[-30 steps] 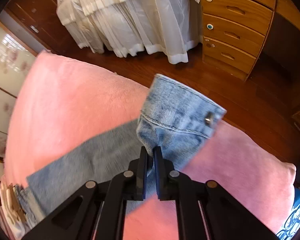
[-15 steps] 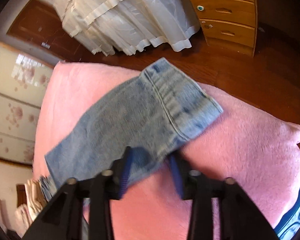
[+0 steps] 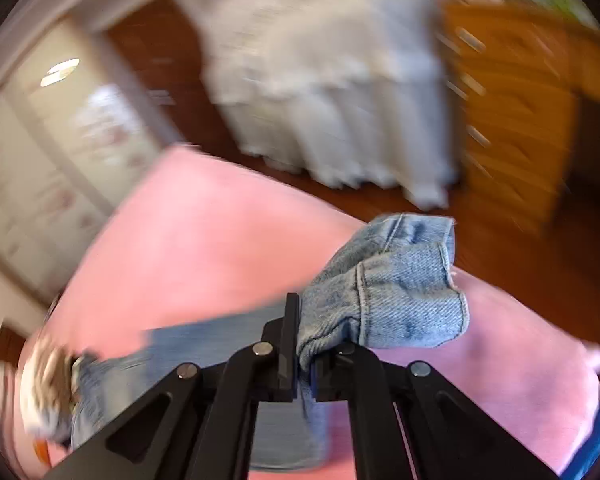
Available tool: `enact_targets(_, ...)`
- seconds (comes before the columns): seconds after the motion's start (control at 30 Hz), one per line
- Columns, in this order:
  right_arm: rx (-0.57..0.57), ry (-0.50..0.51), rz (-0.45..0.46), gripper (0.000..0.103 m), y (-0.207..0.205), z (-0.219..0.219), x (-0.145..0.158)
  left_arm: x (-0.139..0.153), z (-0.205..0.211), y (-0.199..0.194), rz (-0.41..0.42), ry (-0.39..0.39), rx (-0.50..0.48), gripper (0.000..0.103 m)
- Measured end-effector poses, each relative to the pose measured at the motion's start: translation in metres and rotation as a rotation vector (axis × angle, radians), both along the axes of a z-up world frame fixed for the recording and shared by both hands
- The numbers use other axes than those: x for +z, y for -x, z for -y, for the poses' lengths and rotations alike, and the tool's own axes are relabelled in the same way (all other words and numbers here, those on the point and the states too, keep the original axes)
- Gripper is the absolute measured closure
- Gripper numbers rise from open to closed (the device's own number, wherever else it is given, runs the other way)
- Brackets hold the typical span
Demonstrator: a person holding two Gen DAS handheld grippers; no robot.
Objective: Fold large clothes
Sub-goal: 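Lift the sleeve cuff with the right tool and fold it across the jacket front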
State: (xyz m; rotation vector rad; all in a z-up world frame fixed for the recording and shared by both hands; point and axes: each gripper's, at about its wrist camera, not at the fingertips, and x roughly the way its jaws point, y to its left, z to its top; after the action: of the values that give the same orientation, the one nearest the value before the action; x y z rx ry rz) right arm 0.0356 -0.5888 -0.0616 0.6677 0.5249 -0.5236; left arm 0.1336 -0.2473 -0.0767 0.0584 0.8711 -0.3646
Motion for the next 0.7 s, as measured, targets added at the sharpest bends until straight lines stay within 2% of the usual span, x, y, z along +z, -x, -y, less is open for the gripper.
enact_targets(0.1,0.231,0.101,0.061,0.100,-0.050,-0.071,0.028,0.005,-0.038,-0.007,0.011,0.019,0.083,0.003)
enact_targets(0.2,0.453,0.198,0.021,0.098,-0.105,-0.153,0.021,0.003,-0.072,-0.020,-0.001,0.047,0.138,0.003)
enact_targets(0.27,0.580,0.243,-0.059,0.097,-0.135,-0.202,-0.002,-0.004,-0.091,-0.029,-0.019,0.055,0.159,0.003)
enact_targets(0.3,0.632,0.277,-0.129,0.096,-0.150,-0.229,-0.023,-0.008,-0.100,-0.033,-0.026,0.066,0.161,0.003)
enact_targets(0.37,0.695,0.305,-0.234,0.088,-0.163,-0.256,-0.061,-0.015,-0.111,-0.039,-0.038,0.077,0.161,0.003)
enact_targets(0.43,0.725,0.311,-0.363,0.087,-0.172,-0.272,-0.103,-0.028,-0.116,-0.046,-0.067,0.086,0.132,0.003)
enact_targets(0.5,0.714,0.323,-0.405,0.086,-0.166,-0.278,-0.117,-0.041,-0.116,-0.053,-0.115,0.111,0.089,0.003)
enact_targets(0.53,0.714,0.310,-0.392,0.085,-0.158,-0.275,-0.116,-0.047,-0.117,-0.058,-0.141,0.139,0.061,0.003)
enact_targets(0.57,0.722,0.283,-0.373,0.074,-0.150,-0.269,-0.111,-0.053,-0.116,-0.063,-0.170,0.167,0.037,0.003)
enact_targets(0.6,0.723,0.263,-0.354,0.068,-0.141,-0.263,-0.107,-0.059,-0.114,-0.067,-0.198,0.195,0.017,0.003)
enact_targets(0.63,0.715,0.260,-0.332,0.053,-0.130,-0.257,-0.101,-0.065,-0.111,-0.072,-0.230,0.229,-0.004,0.003)
enact_targets(0.67,0.703,0.274,-0.307,0.042,-0.119,-0.251,-0.096,-0.071,-0.108,-0.076,-0.265,0.265,-0.023,0.003)
enact_targets(0.7,0.694,0.291,-0.278,0.039,-0.104,-0.245,-0.086,-0.077,-0.104,-0.081,-0.297,0.306,-0.041,0.003)
